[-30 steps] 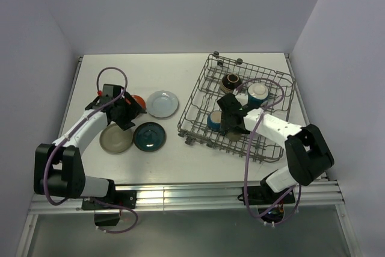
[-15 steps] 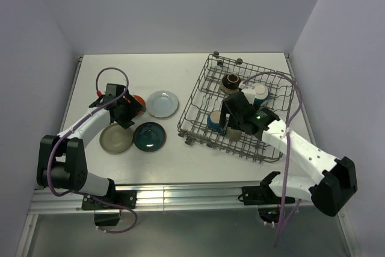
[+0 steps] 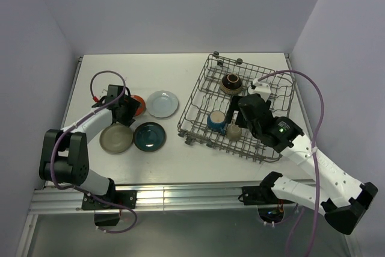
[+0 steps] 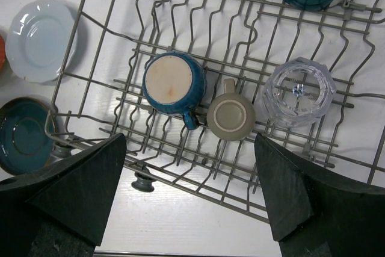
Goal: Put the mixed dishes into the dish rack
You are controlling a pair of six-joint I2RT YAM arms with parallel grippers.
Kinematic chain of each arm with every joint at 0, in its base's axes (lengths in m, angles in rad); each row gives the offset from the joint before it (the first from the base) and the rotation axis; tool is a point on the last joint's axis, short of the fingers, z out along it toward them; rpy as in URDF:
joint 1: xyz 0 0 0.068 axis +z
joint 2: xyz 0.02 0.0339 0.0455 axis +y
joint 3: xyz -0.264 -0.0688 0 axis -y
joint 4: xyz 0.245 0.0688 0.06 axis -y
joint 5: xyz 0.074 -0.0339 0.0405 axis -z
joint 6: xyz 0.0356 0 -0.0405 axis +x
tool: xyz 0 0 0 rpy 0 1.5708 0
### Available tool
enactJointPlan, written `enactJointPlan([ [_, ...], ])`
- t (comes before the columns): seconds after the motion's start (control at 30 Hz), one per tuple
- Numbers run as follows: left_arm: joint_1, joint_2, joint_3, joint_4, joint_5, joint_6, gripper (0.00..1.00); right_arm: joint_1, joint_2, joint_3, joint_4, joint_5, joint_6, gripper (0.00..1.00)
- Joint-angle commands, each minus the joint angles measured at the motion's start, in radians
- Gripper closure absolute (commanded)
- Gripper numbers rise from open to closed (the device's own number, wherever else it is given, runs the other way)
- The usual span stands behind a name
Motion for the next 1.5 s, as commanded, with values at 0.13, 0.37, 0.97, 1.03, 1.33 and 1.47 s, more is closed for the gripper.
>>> enactJointPlan([
  [0.13,-0.003,0.010,-0.085,0.136,-0.017,-0.108,0.30,0.015,-0.048,0.017,0.047,0.023,-0.045,0.06],
  [0.37,-0.004,0.072,-0.093,0.184,0.061,-0.016,0.33,0.013,-0.080,-0.024,0.097,-0.004,-0.066,0.06],
  [0.97,-0.026,0.298,-0.042,0.421,0.208,0.007,0.29,0.020,-0.145,-0.078,0.098,-0.018,-0.063,0.06],
  [1.03,-0.035,0.333,-0.027,0.438,0.219,0.004,0.31,0.018,-0.159,-0.081,0.094,-0.012,-0.062,0.06],
  [1.33,-0.053,0.410,-0.045,0.517,0.251,-0.019,0.63,0.018,-0.183,-0.075,0.060,0.005,-0.053,0.06],
  [1.47,-0.056,0.425,-0.053,0.533,0.255,-0.024,0.84,0.018,-0.200,-0.077,0.052,0.007,-0.048,0.06],
])
